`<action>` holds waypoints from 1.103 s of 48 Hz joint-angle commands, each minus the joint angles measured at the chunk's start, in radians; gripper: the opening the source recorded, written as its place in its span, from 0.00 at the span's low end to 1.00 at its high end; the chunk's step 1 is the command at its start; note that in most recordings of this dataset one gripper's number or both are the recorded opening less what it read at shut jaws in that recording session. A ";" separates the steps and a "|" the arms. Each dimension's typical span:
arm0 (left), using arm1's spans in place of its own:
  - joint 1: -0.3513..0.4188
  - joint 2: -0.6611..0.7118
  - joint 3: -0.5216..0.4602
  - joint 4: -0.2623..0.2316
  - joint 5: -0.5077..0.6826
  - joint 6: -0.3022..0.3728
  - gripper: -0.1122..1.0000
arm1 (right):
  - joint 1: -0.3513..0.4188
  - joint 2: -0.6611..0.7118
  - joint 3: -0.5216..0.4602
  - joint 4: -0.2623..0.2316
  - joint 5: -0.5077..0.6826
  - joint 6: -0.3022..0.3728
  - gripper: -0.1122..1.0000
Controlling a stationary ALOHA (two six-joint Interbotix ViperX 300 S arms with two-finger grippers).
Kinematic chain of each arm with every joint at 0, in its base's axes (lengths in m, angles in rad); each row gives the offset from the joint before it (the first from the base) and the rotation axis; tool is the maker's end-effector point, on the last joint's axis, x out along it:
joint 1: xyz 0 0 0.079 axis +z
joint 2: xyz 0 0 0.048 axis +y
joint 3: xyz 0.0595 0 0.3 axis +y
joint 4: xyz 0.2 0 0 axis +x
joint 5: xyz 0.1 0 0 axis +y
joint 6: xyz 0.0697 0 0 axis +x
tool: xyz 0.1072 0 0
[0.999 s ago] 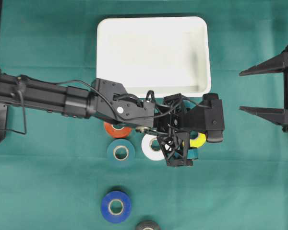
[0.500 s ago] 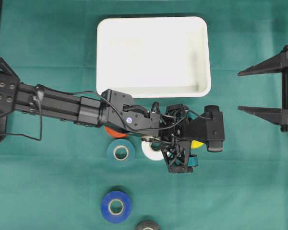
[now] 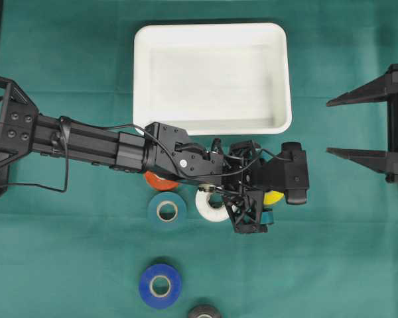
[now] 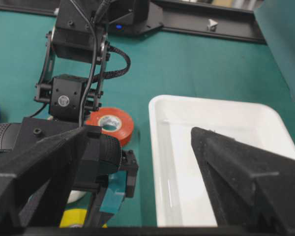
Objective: Pick up the tape from a random location and place it into the white case.
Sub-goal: 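Lower the left gripper into the yellow roll's hole and close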
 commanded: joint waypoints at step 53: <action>-0.034 -0.029 -0.046 0.006 0.083 -0.021 0.33 | -0.002 0.006 -0.012 0.000 -0.005 0.000 0.92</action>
